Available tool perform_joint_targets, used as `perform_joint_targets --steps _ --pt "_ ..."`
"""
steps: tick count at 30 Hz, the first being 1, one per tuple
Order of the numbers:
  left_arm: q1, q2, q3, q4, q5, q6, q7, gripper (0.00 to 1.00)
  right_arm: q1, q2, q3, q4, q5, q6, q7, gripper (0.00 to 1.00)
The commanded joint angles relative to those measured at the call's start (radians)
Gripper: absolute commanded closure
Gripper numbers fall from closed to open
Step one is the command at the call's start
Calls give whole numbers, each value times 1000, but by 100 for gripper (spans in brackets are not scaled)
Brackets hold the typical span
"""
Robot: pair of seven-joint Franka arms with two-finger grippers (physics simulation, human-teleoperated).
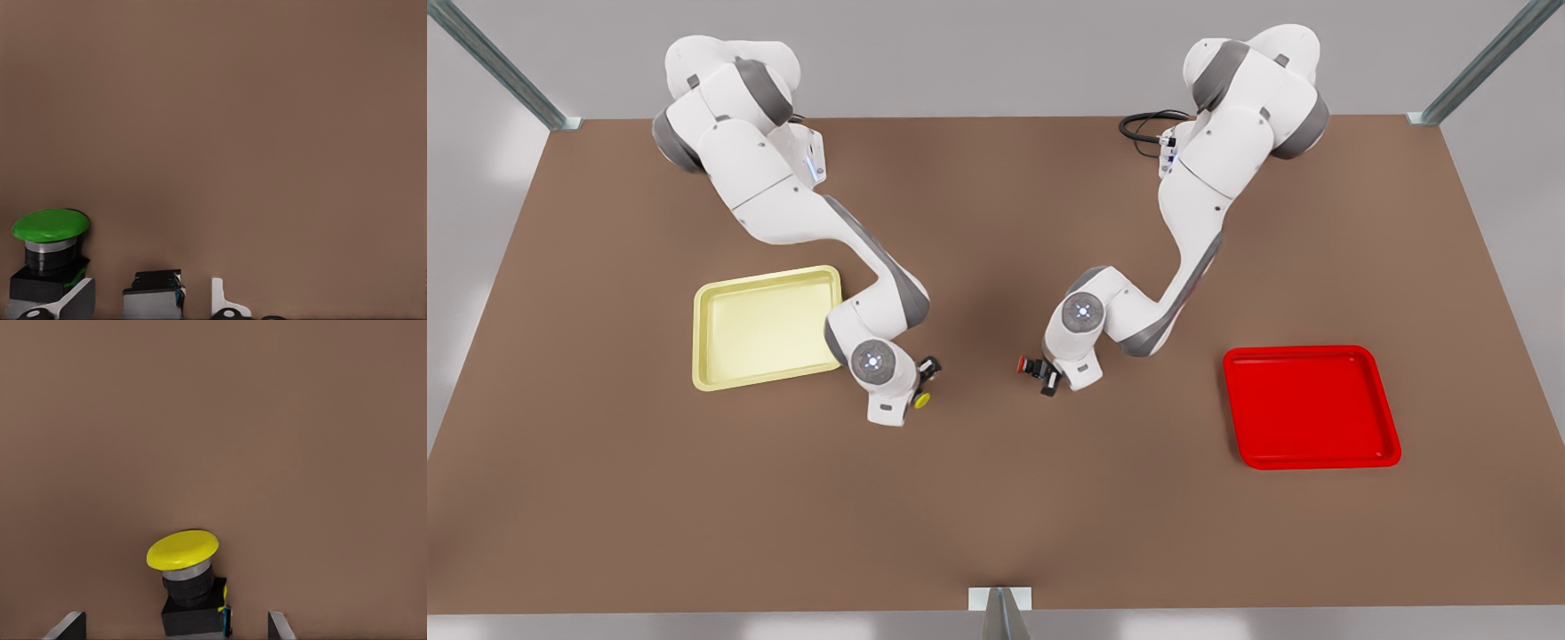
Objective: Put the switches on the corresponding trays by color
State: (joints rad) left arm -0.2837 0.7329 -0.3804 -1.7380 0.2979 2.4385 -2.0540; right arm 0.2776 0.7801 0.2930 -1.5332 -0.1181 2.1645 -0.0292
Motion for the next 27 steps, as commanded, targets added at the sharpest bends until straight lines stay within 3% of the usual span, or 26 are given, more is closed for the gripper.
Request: perform_joint_targets --steps 1,4,7,13,22,23,24,25,27 --pt "0 0 0 0 -3 1 -2 15 0 1 0 -4 0 0 0 0" --pt "-5 5 -3 2 -5 2 -26 15 -6 -4 -2 -35 0 8 0 0" --pt "-5 8 -3 6 -5 4 -34 35 -1 1 -2 -36 0 20 0 0" --pt "-6 22 -5 8 -5 5 -60 42 -1 19 -2 -36 0 20 0 0" --pt "-9 31 -6 12 -5 5 -80 44 0 24 -2 -35 -2 20 -3 0" --pt "-9 33 -8 14 -8 5 -87 44 0 24 -2 -35 -2 20 -5 8" --pt "-11 33 -8 12 -13 5 -87 44 0 24 -2 -35 -2 18 -6 33" --pt "-11 33 -9 12 -14 5 -89 44 0 25 -2 -33 -2 18 -6 44" --pt "-12 33 -9 14 -19 5 -95 44 2 25 -2 -33 -2 17 -5 50"
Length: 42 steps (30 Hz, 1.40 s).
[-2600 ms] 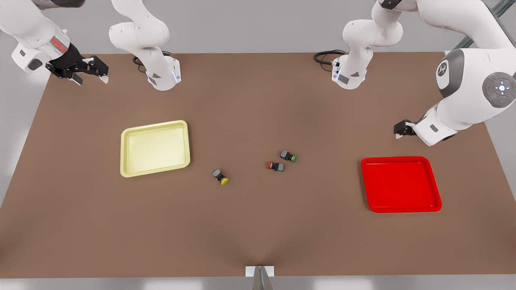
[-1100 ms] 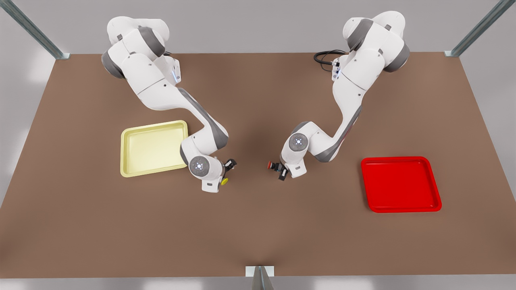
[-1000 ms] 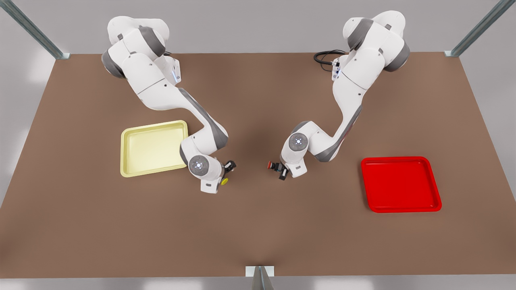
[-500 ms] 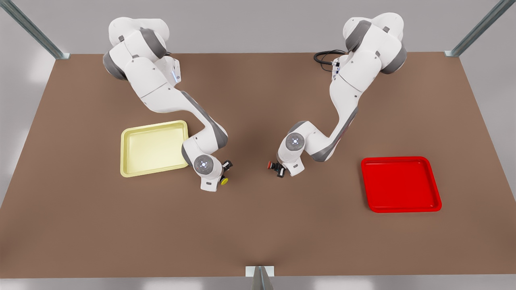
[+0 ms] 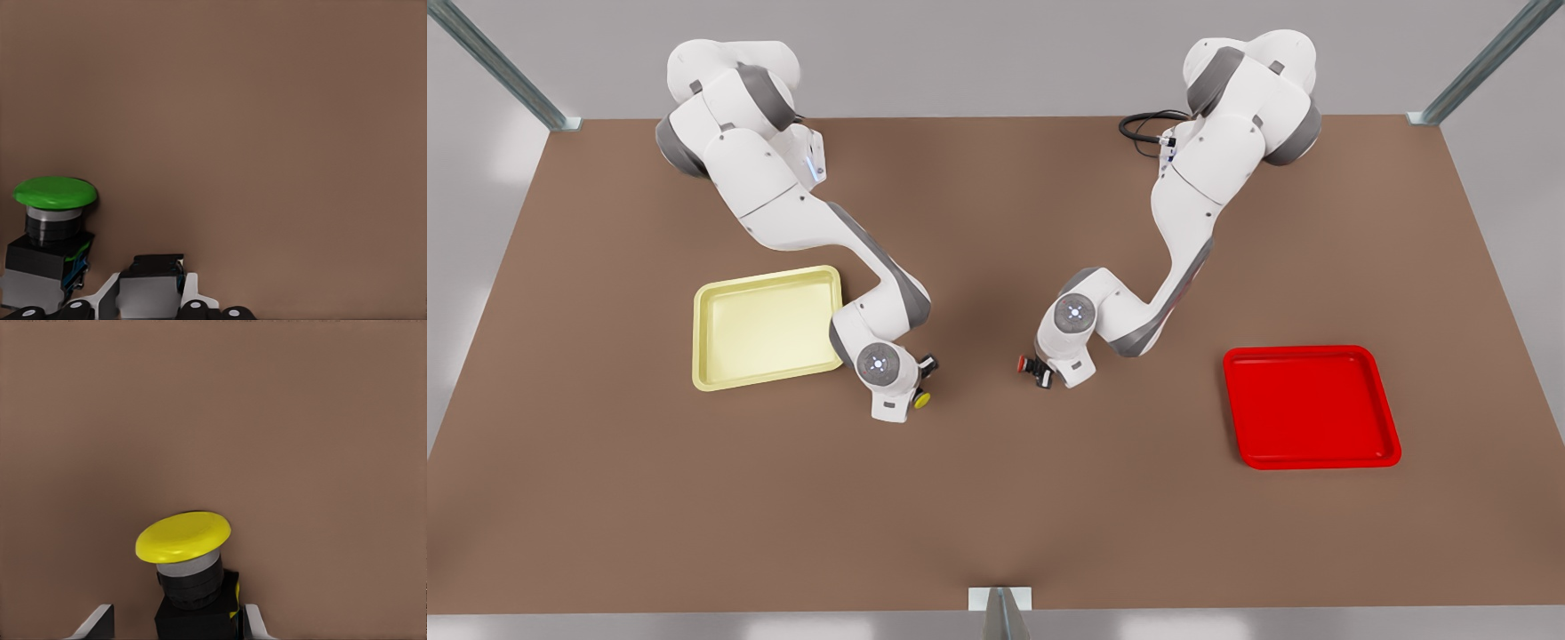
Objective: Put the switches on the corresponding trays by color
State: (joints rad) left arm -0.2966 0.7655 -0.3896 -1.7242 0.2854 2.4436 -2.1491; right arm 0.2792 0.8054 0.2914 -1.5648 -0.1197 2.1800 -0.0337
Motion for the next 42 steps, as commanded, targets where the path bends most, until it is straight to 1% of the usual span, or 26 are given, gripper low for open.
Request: perform_joint_targets --steps 1,4,6,8,9,14,16,18,20,21,23,24,25,27,29,30,31,33,35,36,37,38,39,40,41,42 --pt "1 0 0 0 -6 0 0 44 0 0 0 0 0 0 0 52" --pt "-1 3 0 8 -5 0 0 48 0 0 2 2 2 -6 2 52" --pt "-1 5 0 11 -5 0 2 48 2 0 3 2 2 -5 3 52" --pt "-1 5 0 11 -5 0 2 48 2 0 3 3 2 -9 3 59" --pt "-1 5 0 11 -5 0 2 48 0 0 3 6 2 -12 3 61" --pt "-1 9 0 11 -3 -2 3 48 -12 -21 6 9 9 -34 -8 56" --pt "-1 3 0 14 -3 -15 8 48 -89 -141 14 -9 17 -157 -61 54" --pt "-1 3 -2 29 -3 -17 8 48 -277 -195 43 -41 17 -207 -244 54" --pt "1 -11 0 31 -2 -20 21 48 -386 -265 43 -116 12 -210 -318 53" --pt "1 -40 0 28 -5 -31 23 48 -410 -336 43 -201 12 -207 -318 53" --pt "17 -95 0 5 -9 -60 40 48 -376 -601 44 -451 158 -213 -313 51" --pt "31 -144 3 -31 -40 -63 95 48 -376 -652 44 -520 161 -213 -316 51" --pt "43 -213 11 -87 -98 -63 184 48 -376 -669 44 -560 164 -213 -318 51" --pt "57 -333 81 -187 -230 -77 411 48 -390 -709 32 -629 166 -213 -350 50" --pt "59 -393 187 -235 -325 -132 676 48 -448 -712 28 -646 160 -221 -361 50" --pt "60 -414 242 -267 -350 -133 800 48 -449 -712 26 -649 160 -217 -359 28" --pt "60 -443 314 -317 -391 -137 960 48 -454 -710 -3 -647 158 -221 -359 0" --pt "60 -466 419 -385 -396 -152 1160 48 -456 -721 -6 -647 158 -224 -357 0" --pt "62 -456 517 -406 -411 -144 1374 48 -456 -724 -6 -647 160 -232 -357 0" --pt "63 -437 594 -402 -433 -140 1540 48 -457 -726 -6 -646 160 -233 -357 0" --pt "71 -423 640 -388 -430 -137 1635 48 -457 -736 -9 -641 158 -246 -361 0" --pt "83 -408 650 -357 -422 -137 1658 48 -456 -776 -14 -633 163 -256 -354 0" --pt "108 -379 686 -337 -402 -120 1726 48 -456 -789 -14 -606 164 -276 -354 0" --pt "113 -353 710 -304 -402 -118 1761 47 -456 -793 -15 -534 164 -342 -351 0" --pt "125 -345 712 -302 -400 -112 1775 46 -456 -792 -15 -355 164 -489 -310 0" --pt "140 -328 722 -301 -402 -91 1805 32 -442 -785 -8 -106 131 -696 -175 0"
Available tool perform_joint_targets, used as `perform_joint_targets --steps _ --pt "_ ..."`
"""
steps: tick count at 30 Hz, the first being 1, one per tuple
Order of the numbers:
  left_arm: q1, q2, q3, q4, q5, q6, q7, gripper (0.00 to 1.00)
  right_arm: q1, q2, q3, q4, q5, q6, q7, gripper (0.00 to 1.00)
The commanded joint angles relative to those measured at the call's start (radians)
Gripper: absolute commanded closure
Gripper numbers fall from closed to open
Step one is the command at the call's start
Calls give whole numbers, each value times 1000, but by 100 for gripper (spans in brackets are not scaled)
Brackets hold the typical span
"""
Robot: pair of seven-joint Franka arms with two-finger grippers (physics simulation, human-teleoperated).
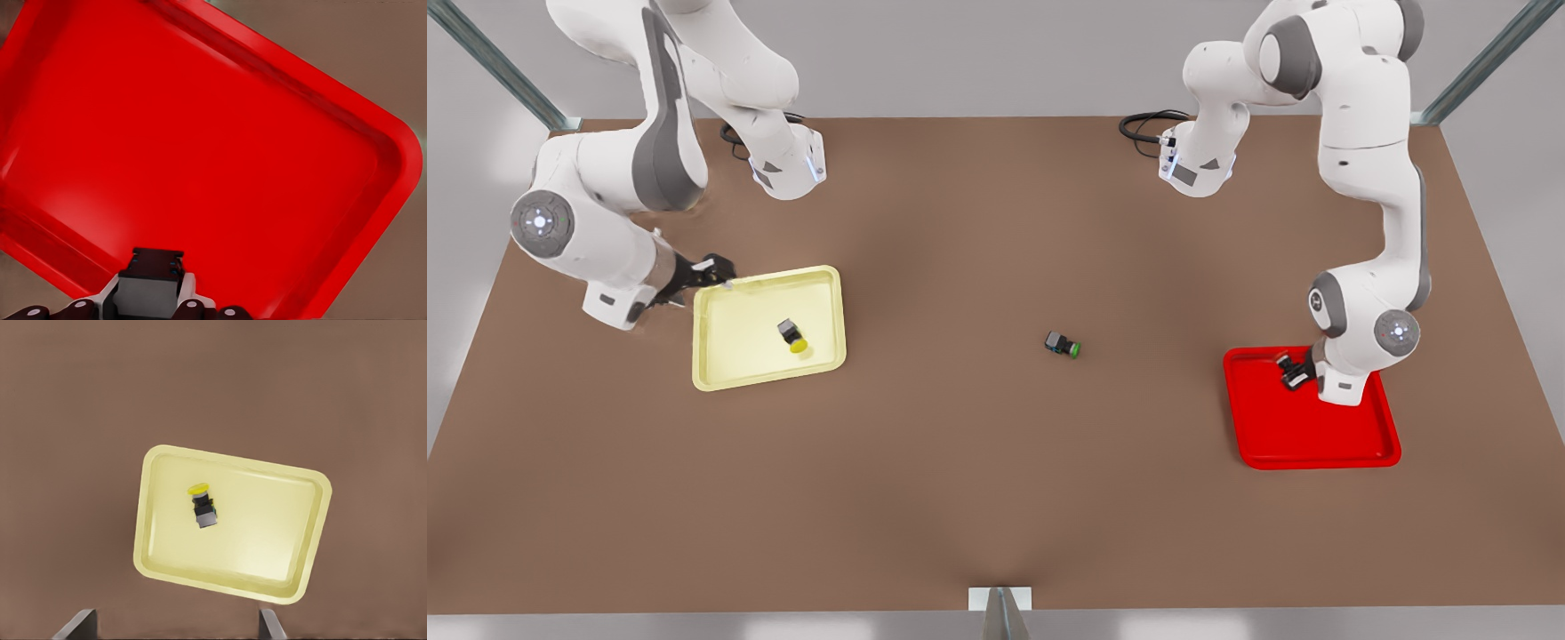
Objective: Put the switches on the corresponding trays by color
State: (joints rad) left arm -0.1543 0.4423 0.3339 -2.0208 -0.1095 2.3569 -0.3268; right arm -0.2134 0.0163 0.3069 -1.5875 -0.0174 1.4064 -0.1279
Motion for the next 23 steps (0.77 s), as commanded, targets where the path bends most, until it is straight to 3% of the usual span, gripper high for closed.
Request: perform_joint_targets --steps 1,2,3,4,5,7,8,11,13,16,17,18,19,23 --pt "-1 1 1 10 -6 -1 3 0 66 -1 9 75 -9 -62 72 0" --pt "13 -4 1 33 19 -7 6 0 74 -1 11 193 -68 -136 77 0" --pt "18 -4 1 47 24 -13 23 0 288 -68 -248 183 -73 -110 88 0" --pt "18 -2 1 68 24 -19 38 0 324 -313 -295 -108 -33 104 91 0" --pt "19 -4 -1 76 24 -19 38 0 325 -386 -298 -221 -30 175 91 0" --pt "44 -30 -62 109 27 -37 41 0 327 -381 -302 -241 -30 172 93 0" --pt "88 -89 -194 180 56 -183 51 0 325 -380 -313 -236 -29 152 93 0" --pt "91 -226 -455 392 194 -587 75 1 324 -391 -351 -232 13 132 93 0" --pt "90 -214 -473 623 162 -883 209 0 325 -384 -359 -244 17 140 93 0" --pt "81 -241 -458 614 163 -915 342 0 328 -397 -354 -249 19 140 96 0" --pt "24 -229 -386 625 160 -915 344 0 324 -392 -356 -250 19 144 96 0" --pt "15 -200 -381 663 160 -927 342 0 325 -394 -356 -242 19 141 96 0" --pt "15 -108 -381 812 159 -1012 344 0 327 -392 -351 -249 19 141 97 0" --pt "15 -108 -381 810 159 -1007 342 0 325 -398 -361 -242 19 132 93 0"
